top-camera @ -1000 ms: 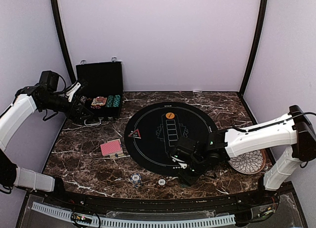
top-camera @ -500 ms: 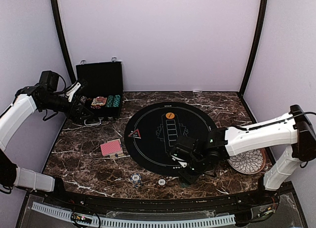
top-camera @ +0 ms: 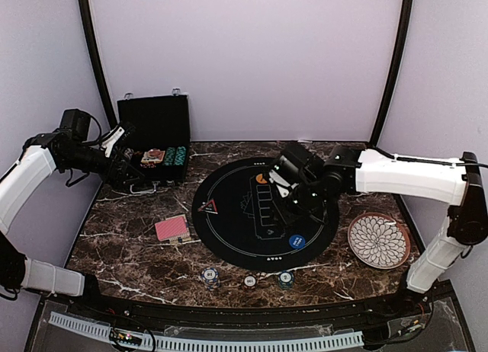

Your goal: Distribute texas hold em gaming equipment

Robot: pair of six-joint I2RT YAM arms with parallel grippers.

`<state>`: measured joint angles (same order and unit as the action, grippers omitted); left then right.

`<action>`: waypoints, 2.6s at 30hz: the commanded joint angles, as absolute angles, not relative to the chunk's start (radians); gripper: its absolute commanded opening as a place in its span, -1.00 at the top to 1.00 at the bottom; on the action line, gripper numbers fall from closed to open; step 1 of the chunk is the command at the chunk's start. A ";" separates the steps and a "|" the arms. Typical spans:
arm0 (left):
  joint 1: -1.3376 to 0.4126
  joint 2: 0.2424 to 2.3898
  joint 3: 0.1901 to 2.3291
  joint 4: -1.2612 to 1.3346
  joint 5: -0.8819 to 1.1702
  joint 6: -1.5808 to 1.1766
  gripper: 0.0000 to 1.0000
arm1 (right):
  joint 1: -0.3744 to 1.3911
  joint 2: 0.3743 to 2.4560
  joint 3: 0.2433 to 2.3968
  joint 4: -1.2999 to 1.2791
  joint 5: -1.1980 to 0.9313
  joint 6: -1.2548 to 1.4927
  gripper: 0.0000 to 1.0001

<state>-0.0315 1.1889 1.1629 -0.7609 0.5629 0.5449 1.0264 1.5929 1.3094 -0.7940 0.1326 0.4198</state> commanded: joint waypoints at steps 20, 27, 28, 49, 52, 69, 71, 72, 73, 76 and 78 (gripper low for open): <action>-0.044 1.169 1.178 -0.784 0.583 0.535 -0.98 | 0.610 2.298 1.984 -0.688 0.159 0.305 0.94; -0.045 1.165 1.176 -0.796 0.586 0.535 -0.98 | 0.568 2.402 2.081 -0.689 0.133 0.318 0.90; -0.045 1.164 1.174 -0.797 0.588 0.537 -0.97 | 0.566 2.413 2.093 -0.691 0.128 0.318 0.89; -0.046 1.155 1.171 -0.819 0.586 0.556 -0.98 | 0.560 2.423 2.112 -0.685 0.123 0.320 -0.21; -0.046 1.154 1.176 -0.825 0.586 0.561 -0.97 | 0.562 2.367 2.088 -0.673 0.127 0.324 -0.20; -0.046 1.184 1.179 -0.821 0.557 0.563 -0.98 | 0.881 1.710 1.332 -0.610 0.205 0.391 -0.57; -0.046 1.177 1.173 -0.808 0.550 0.559 -0.98 | 0.932 1.657 1.273 -0.636 0.185 0.415 -0.60; -0.046 1.174 1.168 -0.805 0.549 0.555 -0.98 | 0.953 1.630 1.250 -0.646 0.170 0.425 -0.62; -0.047 1.173 1.166 -0.799 0.546 0.555 -0.98 | 0.976 1.597 1.223 -0.658 0.160 0.435 -0.63; -0.046 1.176 1.166 -0.802 0.548 0.552 -0.98 | 1.031 1.536 1.177 -0.694 0.129 0.459 -0.64; -0.046 1.183 1.167 -0.809 0.553 0.554 -0.98 | 1.059 1.505 1.147 -0.697 0.095 0.472 -0.64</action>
<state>-0.0433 1.1854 1.1629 -0.8017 0.5488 0.5491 1.0111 1.5963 1.1873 -0.6689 0.1501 0.4191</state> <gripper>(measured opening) 0.988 0.821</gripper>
